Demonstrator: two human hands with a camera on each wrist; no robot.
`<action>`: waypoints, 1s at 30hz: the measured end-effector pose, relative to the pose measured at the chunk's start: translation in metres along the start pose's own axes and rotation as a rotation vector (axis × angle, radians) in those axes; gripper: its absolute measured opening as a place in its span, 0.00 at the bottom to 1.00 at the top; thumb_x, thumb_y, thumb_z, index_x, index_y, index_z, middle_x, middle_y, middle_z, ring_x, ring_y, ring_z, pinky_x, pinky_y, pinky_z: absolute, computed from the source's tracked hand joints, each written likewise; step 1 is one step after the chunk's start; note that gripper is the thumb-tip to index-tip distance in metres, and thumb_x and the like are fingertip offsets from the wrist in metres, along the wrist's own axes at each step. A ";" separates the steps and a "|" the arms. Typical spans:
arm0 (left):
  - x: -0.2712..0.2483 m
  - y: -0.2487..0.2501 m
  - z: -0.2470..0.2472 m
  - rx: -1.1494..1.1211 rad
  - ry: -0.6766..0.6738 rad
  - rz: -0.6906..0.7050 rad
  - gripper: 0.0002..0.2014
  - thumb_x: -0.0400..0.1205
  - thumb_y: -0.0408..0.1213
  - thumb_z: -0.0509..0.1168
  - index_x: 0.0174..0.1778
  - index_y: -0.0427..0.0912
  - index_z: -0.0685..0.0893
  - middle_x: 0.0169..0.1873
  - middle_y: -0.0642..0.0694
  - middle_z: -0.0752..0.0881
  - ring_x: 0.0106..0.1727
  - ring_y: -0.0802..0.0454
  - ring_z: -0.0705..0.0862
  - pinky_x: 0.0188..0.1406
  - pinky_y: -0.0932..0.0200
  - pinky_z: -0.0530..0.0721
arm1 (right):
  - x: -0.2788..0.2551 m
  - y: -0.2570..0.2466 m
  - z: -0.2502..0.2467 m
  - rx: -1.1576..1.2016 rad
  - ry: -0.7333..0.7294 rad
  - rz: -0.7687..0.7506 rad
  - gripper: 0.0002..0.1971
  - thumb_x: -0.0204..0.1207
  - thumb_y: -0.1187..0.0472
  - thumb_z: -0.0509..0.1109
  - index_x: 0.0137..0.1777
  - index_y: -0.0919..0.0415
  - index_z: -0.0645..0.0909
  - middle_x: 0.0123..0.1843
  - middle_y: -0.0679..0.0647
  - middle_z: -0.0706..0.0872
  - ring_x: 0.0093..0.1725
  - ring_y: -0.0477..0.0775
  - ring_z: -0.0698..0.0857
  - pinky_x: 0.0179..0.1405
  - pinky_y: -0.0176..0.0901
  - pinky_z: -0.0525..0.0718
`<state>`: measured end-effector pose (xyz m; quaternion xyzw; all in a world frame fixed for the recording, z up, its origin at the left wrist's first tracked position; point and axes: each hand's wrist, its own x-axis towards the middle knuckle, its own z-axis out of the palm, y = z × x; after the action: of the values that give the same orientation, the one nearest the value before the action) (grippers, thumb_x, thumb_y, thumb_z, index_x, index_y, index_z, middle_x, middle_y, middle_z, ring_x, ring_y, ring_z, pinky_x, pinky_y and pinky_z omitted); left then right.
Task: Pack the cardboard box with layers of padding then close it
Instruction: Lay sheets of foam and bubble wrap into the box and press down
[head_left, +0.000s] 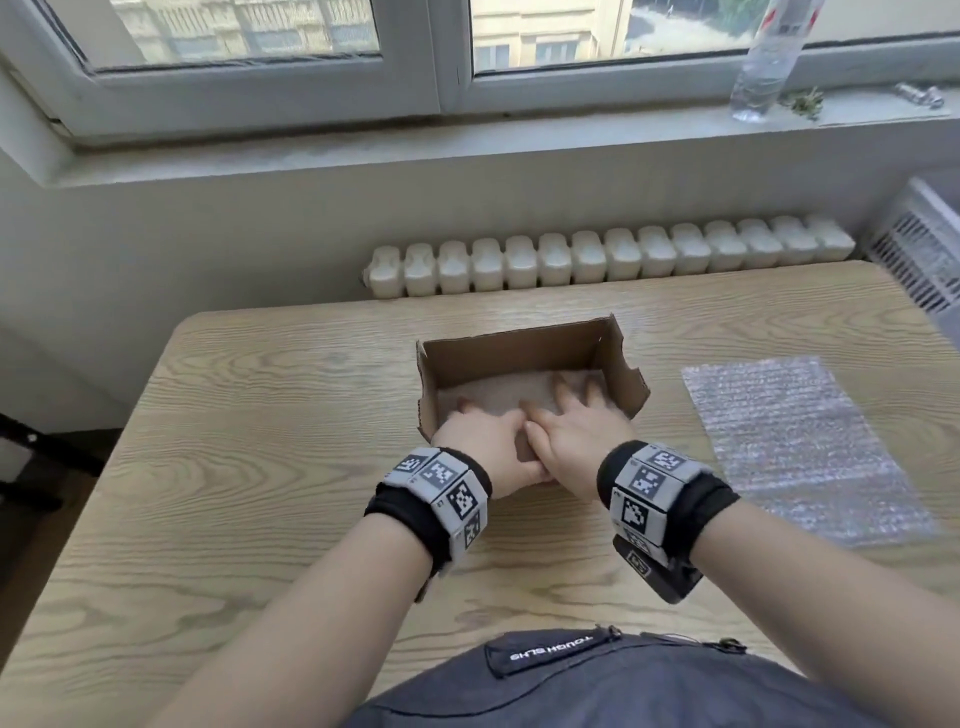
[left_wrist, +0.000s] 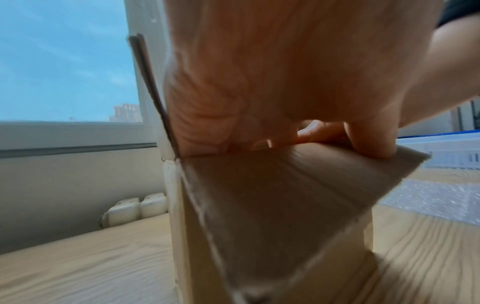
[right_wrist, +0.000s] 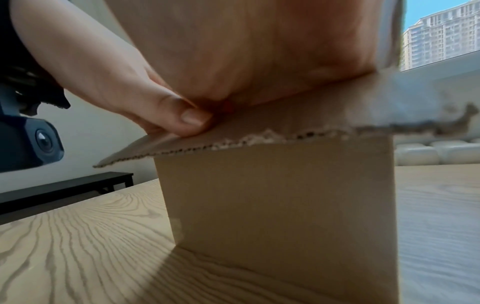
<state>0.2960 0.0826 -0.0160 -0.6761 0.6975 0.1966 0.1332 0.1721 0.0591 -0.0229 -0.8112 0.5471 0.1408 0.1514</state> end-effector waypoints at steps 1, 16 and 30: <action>0.003 -0.001 -0.001 -0.026 -0.008 0.016 0.32 0.74 0.66 0.59 0.70 0.51 0.69 0.59 0.33 0.81 0.59 0.36 0.80 0.55 0.51 0.79 | 0.001 0.000 -0.002 0.010 -0.012 -0.009 0.24 0.83 0.44 0.43 0.79 0.40 0.58 0.85 0.58 0.51 0.81 0.75 0.49 0.79 0.66 0.56; 0.022 -0.005 0.004 -0.161 -0.071 -0.004 0.46 0.67 0.71 0.63 0.76 0.50 0.60 0.59 0.35 0.82 0.55 0.41 0.84 0.44 0.57 0.79 | 0.028 0.010 -0.007 0.111 -0.285 -0.011 0.29 0.81 0.41 0.44 0.81 0.36 0.43 0.86 0.56 0.38 0.83 0.75 0.42 0.78 0.74 0.51; -0.014 0.007 0.003 0.007 0.045 -0.066 0.36 0.71 0.72 0.55 0.69 0.51 0.73 0.64 0.38 0.80 0.62 0.39 0.81 0.55 0.49 0.82 | -0.011 0.007 -0.009 -0.129 0.107 -0.048 0.29 0.80 0.39 0.44 0.72 0.51 0.72 0.73 0.58 0.76 0.71 0.61 0.75 0.72 0.59 0.68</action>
<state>0.2893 0.0962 -0.0114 -0.7025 0.6784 0.1744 0.1259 0.1624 0.0624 -0.0113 -0.8386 0.5244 0.1285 0.0727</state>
